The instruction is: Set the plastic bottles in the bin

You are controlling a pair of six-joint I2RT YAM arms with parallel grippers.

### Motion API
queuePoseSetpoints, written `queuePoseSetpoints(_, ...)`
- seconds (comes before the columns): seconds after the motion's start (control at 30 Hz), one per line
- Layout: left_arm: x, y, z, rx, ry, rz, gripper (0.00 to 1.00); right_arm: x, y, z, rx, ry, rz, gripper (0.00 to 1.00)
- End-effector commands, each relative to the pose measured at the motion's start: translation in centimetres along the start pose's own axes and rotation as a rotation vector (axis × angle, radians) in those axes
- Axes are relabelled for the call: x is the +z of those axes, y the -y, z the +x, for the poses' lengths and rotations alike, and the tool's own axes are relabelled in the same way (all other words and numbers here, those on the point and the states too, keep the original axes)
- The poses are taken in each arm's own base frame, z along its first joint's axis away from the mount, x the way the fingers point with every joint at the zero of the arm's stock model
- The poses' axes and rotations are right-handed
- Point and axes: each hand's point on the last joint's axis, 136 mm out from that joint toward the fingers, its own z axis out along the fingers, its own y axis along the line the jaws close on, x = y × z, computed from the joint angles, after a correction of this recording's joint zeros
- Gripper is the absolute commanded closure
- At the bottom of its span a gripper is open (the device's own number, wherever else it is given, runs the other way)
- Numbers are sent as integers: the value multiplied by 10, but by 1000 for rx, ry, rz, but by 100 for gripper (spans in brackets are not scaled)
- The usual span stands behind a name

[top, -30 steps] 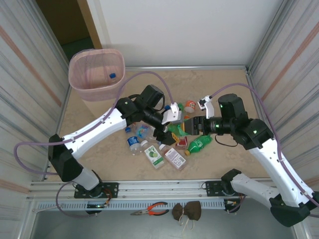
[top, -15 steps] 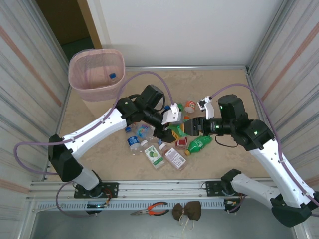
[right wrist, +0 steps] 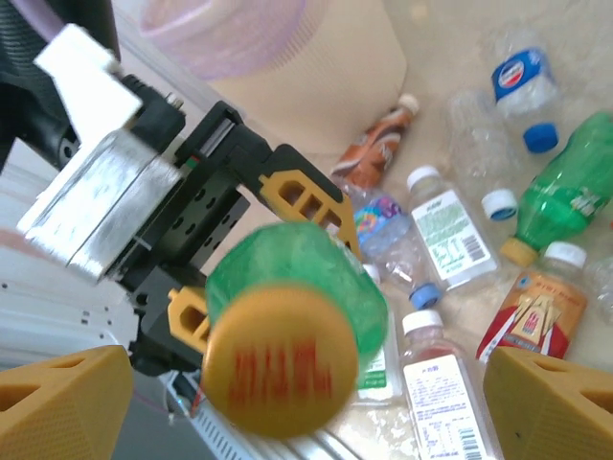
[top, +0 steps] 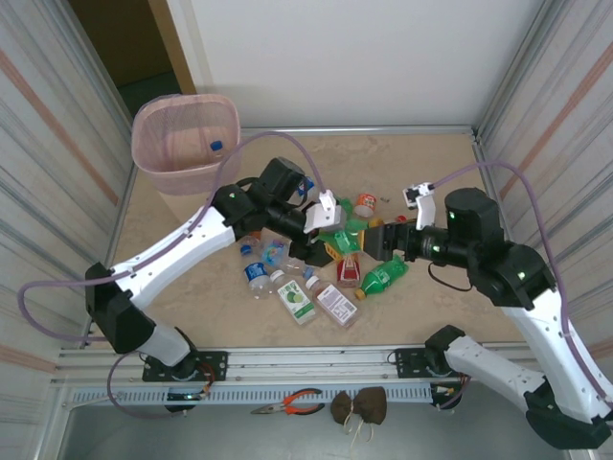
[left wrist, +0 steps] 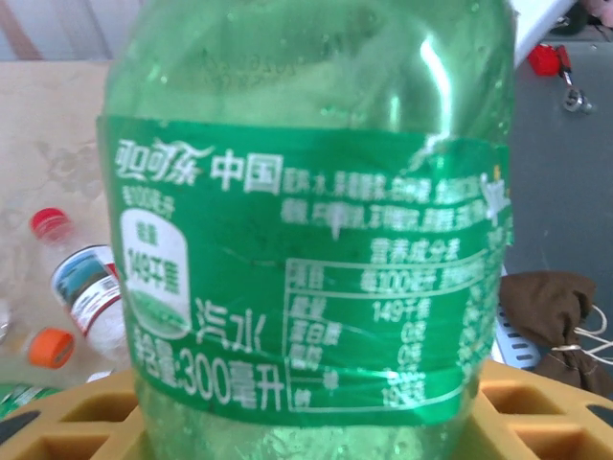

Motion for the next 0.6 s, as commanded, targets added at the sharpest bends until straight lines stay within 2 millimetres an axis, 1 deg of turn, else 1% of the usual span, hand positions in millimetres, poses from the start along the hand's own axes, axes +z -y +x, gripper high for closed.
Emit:
queuePoseSetpoints(0.0, -27, -12, -11, -35, 49, -93, 45, -19, 0, -18, -30, 107, 41, 7)
queuePoseSetpoints(0.13, -59, -35, -17, -101, 101, -207, 48, -30, 7, -25, -36, 164, 87, 7)
queuePoseSetpoints(0.27, -98, -54, -22, -150, 150, -340, 49, -28, 13, -25, -35, 168, 108, 7)
queuePoseSetpoints(0.37, -135, -75, -22, -238, 186, -459, 51, -22, 15, -25, -29, 155, 108, 7)
queuePoseSetpoints(0.57, -210, -101, -18, -361, 273, -665, 49, -13, 15, -26, -29, 134, 100, 8)
